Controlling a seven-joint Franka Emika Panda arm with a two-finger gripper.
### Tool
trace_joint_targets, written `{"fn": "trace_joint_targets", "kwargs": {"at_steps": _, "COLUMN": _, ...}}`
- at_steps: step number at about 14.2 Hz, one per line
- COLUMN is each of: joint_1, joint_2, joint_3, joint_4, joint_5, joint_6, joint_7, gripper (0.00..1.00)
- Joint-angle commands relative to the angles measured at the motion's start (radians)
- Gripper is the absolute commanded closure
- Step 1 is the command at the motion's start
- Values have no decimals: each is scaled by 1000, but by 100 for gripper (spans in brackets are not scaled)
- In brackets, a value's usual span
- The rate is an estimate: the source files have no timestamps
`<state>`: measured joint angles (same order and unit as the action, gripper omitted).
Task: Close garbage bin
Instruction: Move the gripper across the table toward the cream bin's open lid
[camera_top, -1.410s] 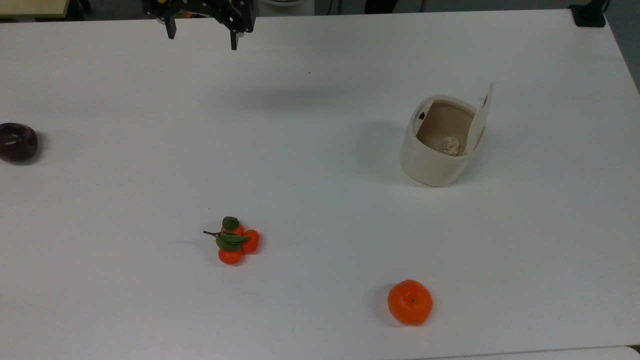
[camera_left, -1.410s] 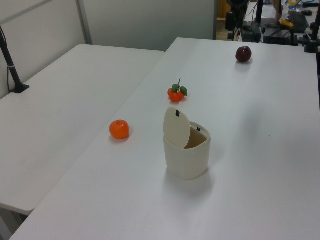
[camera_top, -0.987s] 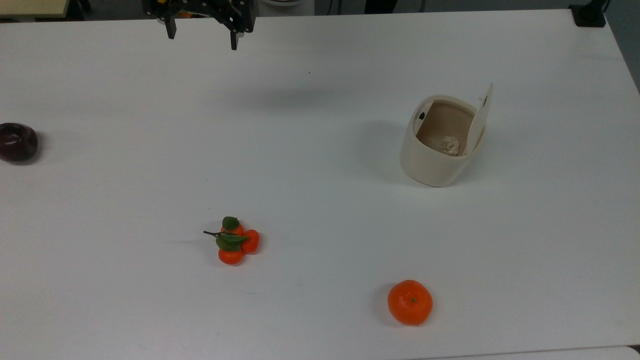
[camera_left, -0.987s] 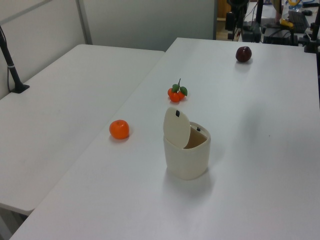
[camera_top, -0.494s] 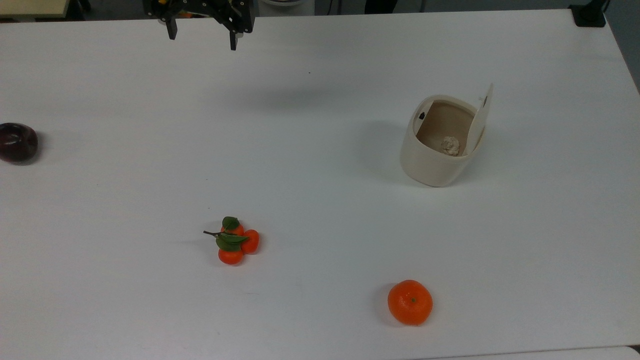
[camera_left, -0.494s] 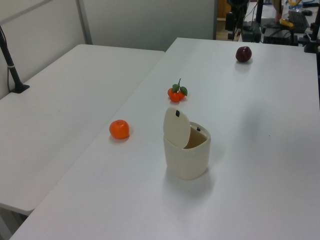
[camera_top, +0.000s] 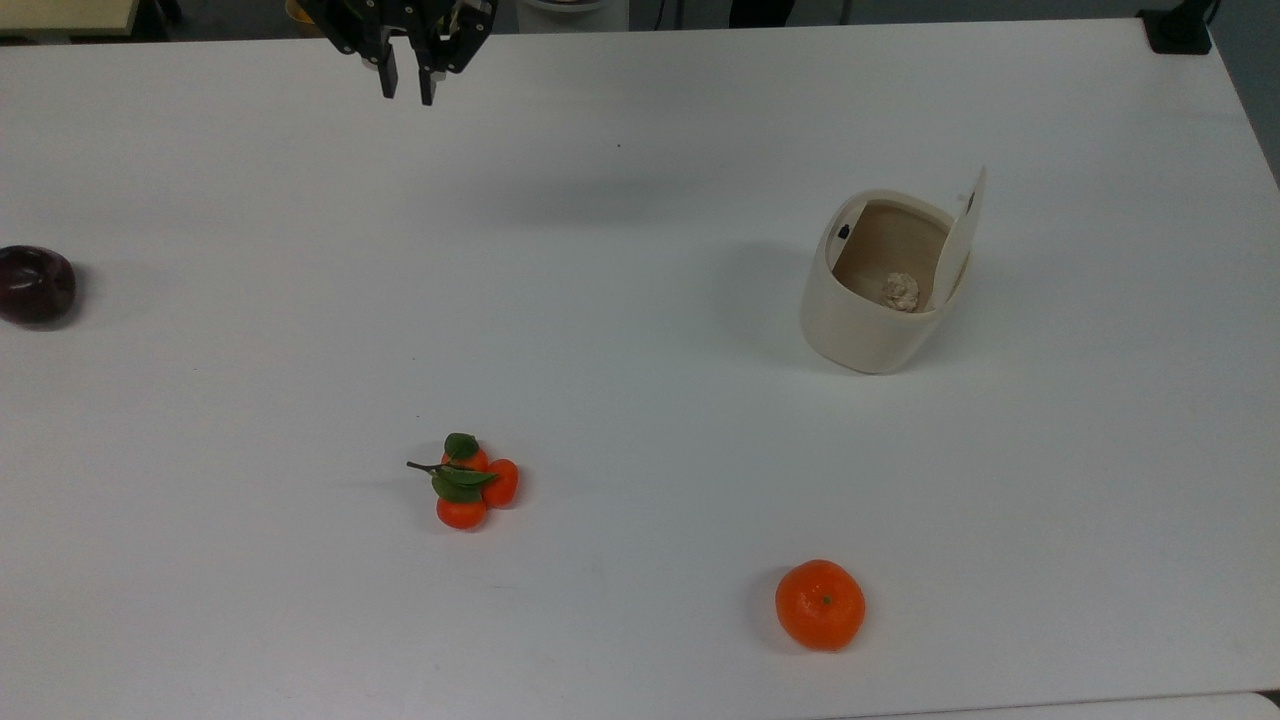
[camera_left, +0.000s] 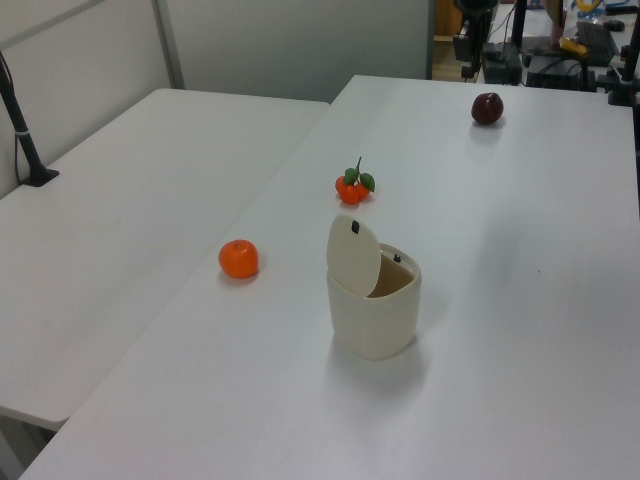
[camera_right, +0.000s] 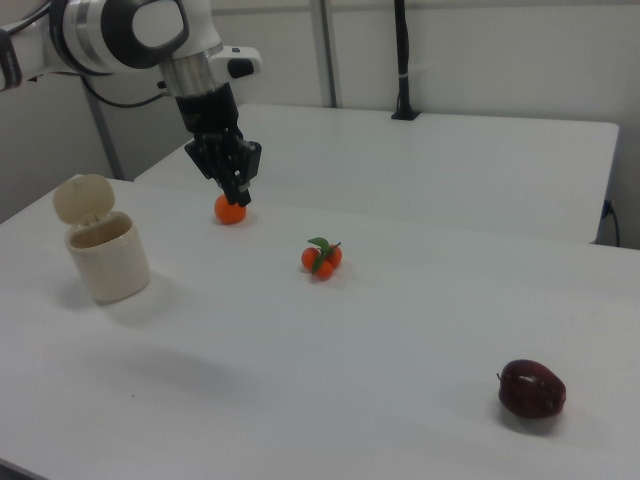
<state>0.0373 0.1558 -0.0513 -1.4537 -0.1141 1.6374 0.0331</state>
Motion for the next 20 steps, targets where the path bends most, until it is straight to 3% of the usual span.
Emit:
{"fn": "trace_joint_targets", "kwargs": {"at_steps": 1, "joint_1": -4, "joint_2": -25, "joint_3": 8, "joint_4": -25, "joint_5": -3, "joint_6": -14, "joint_7": 1, "gripper": 100}}
{"fn": "trace_joint_targets", "kwargs": {"at_steps": 9, "joint_1": 3, "joint_2": -9, "joint_3": 10, "joint_4": -21, "joint_5": 2, "joint_6": 4, "joint_7": 2, "gripper": 100}}
{"fn": "trace_joint_targets", "kwargs": {"at_steps": 12, "joint_1": 24, "joint_2": 19, "joint_3": 24, "joint_4": -20, "joint_5": 5, "joint_6": 89, "joint_7": 13, "gripper": 100}}
{"fn": "trace_joint_targets", "kwargs": {"at_steps": 20, "joint_1": 284, "joint_2": 102, "joint_3": 24, "joint_4": -19, "joint_5": 31, "joint_6": 453, "joint_7": 21, "gripper": 100}}
